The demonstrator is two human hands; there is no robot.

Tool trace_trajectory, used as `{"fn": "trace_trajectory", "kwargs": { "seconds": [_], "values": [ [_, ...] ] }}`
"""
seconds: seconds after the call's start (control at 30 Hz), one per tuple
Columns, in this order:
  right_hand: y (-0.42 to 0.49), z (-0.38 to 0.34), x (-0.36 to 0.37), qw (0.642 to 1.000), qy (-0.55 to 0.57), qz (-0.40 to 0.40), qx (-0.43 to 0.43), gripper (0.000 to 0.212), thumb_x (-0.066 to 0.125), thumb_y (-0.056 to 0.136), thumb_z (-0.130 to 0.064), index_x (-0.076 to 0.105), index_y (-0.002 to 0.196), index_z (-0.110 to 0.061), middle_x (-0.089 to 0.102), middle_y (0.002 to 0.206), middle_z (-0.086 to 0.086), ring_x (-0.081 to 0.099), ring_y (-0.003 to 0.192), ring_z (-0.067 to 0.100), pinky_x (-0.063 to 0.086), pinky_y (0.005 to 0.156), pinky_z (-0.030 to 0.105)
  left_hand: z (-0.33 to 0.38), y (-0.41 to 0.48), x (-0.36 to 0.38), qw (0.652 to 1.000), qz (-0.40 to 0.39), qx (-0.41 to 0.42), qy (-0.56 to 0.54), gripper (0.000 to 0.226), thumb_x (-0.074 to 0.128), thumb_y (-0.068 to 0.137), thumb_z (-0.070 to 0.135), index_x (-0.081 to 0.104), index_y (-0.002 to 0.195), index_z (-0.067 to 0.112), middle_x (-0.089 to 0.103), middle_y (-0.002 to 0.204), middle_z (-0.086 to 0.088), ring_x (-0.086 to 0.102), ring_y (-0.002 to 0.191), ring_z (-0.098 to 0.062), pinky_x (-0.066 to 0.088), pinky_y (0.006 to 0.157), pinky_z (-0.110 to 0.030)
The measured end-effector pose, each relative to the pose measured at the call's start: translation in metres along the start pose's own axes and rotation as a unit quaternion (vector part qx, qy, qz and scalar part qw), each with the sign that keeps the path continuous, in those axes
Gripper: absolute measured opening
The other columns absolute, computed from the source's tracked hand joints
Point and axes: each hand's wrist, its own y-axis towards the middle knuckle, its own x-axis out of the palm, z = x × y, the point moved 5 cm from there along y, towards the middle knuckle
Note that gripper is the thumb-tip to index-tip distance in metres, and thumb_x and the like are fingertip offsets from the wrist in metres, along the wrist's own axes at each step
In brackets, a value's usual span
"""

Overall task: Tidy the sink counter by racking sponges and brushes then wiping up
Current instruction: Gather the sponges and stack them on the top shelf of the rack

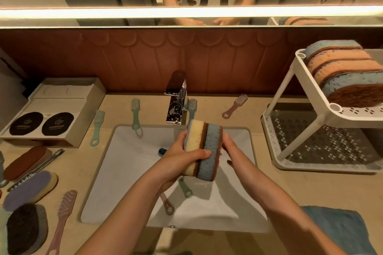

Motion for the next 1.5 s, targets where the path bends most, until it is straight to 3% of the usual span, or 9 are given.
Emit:
{"fn": "trace_trajectory", "kwargs": {
  "seconds": [0.13,0.3,0.43,0.6,0.77,0.9,1.0,1.33,1.5],
  "values": [
    [0.005,-0.02,-0.025,0.995,-0.075,0.054,-0.031,0.055,0.046,0.092,-0.042,0.028,0.143,-0.033,0.036,0.13,-0.013,0.044,0.112,0.003,0.04,0.082,0.015,0.018,-0.001,0.0,0.992,-0.053,0.016,0.111,0.075,0.076,0.06,0.021,0.043,0.126,0.028,0.062,0.117,-0.007,0.064,0.104,-0.024,0.053,0.09,-0.043],
    [0.012,-0.037,-0.023,0.985,-0.145,-0.044,-0.08,0.066,0.056,0.083,-0.044,0.027,0.142,-0.039,0.04,0.126,-0.022,0.041,0.116,-0.005,0.037,0.082,-0.003,0.043,-0.003,0.017,0.953,-0.147,0.037,0.261,0.06,0.071,0.075,0.007,0.044,0.125,0.026,0.061,0.111,-0.006,0.063,0.098,-0.016,0.056,0.077,-0.028],
    [0.013,-0.039,-0.025,0.987,-0.113,-0.062,-0.1,0.047,0.058,0.086,-0.035,0.045,0.131,-0.035,0.056,0.116,-0.01,0.056,0.101,0.002,0.048,0.081,0.013,0.047,0.0,0.016,0.948,-0.159,0.014,0.276,0.069,0.078,0.061,0.028,0.046,0.122,0.027,0.06,0.114,-0.008,0.065,0.099,-0.02,0.057,0.081,-0.035],
    [0.018,-0.039,-0.04,0.989,-0.079,0.032,-0.12,0.009,0.055,0.091,-0.028,0.056,0.1,-0.025,0.053,0.086,-0.005,0.054,0.078,0.007,0.048,0.063,0.023,0.042,0.0,0.006,0.991,-0.085,0.003,0.099,0.076,0.077,0.068,0.032,0.039,0.133,0.025,0.052,0.118,0.0,0.061,0.1,-0.018,0.056,0.072,-0.028],
    [0.025,-0.036,-0.033,0.986,-0.001,0.12,-0.119,0.004,0.053,0.092,-0.029,0.052,0.095,-0.027,0.057,0.088,0.0,0.059,0.08,0.013,0.051,0.064,0.027,0.03,0.003,0.012,0.998,0.014,0.031,-0.052,0.062,0.058,0.07,0.048,0.043,0.127,0.032,0.052,0.119,-0.012,0.059,0.104,-0.032,0.051,0.089,-0.053],
    [0.031,-0.036,-0.014,0.989,-0.008,0.115,-0.091,0.015,0.051,0.092,-0.034,0.048,0.102,-0.023,0.059,0.092,0.0,0.06,0.084,0.014,0.053,0.069,0.032,0.039,0.004,0.012,0.975,0.189,0.116,0.02,0.042,0.058,0.081,0.045,0.05,0.116,0.023,0.059,0.104,-0.009,0.064,0.089,-0.024,0.058,0.074,-0.042],
    [0.034,-0.045,-0.009,0.983,-0.056,0.131,-0.12,0.015,0.053,0.089,-0.044,0.048,0.087,-0.03,0.058,0.078,-0.007,0.059,0.076,0.013,0.051,0.073,0.042,0.044,-0.002,0.011,0.942,0.282,0.178,0.043,0.029,0.057,0.087,0.039,0.058,0.1,0.013,0.066,0.088,-0.01,0.066,0.08,-0.024,0.056,0.068,-0.04],
    [0.04,-0.053,0.004,0.968,-0.145,0.163,-0.12,0.027,0.048,0.091,-0.042,0.062,0.081,-0.021,0.067,0.077,0.002,0.063,0.076,0.021,0.052,0.071,0.04,0.059,0.002,0.01,0.9,0.278,0.249,0.226,0.035,0.04,0.094,0.031,0.053,0.064,0.02,0.056,0.06,0.003,0.052,0.058,-0.008,0.035,0.048,-0.012],
    [0.045,-0.051,0.002,0.975,-0.125,0.157,-0.093,0.034,0.044,0.095,-0.031,0.059,0.068,-0.017,0.065,0.072,0.009,0.062,0.072,0.024,0.047,0.064,0.034,0.071,0.008,0.015,0.888,0.246,0.249,0.299,0.041,0.037,0.091,0.03,0.043,0.052,0.018,0.046,0.05,0.001,0.043,0.049,-0.013,0.03,0.047,-0.022]
  ]
}}
